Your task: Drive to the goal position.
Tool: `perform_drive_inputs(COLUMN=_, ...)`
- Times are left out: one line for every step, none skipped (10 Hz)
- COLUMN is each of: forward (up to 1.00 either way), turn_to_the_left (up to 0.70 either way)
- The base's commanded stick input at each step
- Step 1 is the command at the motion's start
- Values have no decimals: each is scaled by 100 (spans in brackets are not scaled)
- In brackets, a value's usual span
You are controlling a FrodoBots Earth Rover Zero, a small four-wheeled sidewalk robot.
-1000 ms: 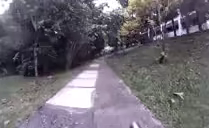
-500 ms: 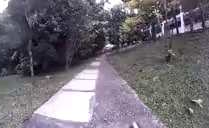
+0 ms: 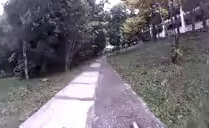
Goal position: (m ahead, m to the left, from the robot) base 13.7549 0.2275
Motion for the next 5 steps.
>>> perform_drive_inputs(forward=70, turn_to_the_left=-1)
perform_drive_inputs(forward=70, turn_to_the_left=-13)
perform_drive_inputs(forward=70, turn_to_the_left=-13)
perform_drive_inputs(forward=70, turn_to_the_left=-13)
perform_drive_inputs(forward=70, turn_to_the_left=-13)
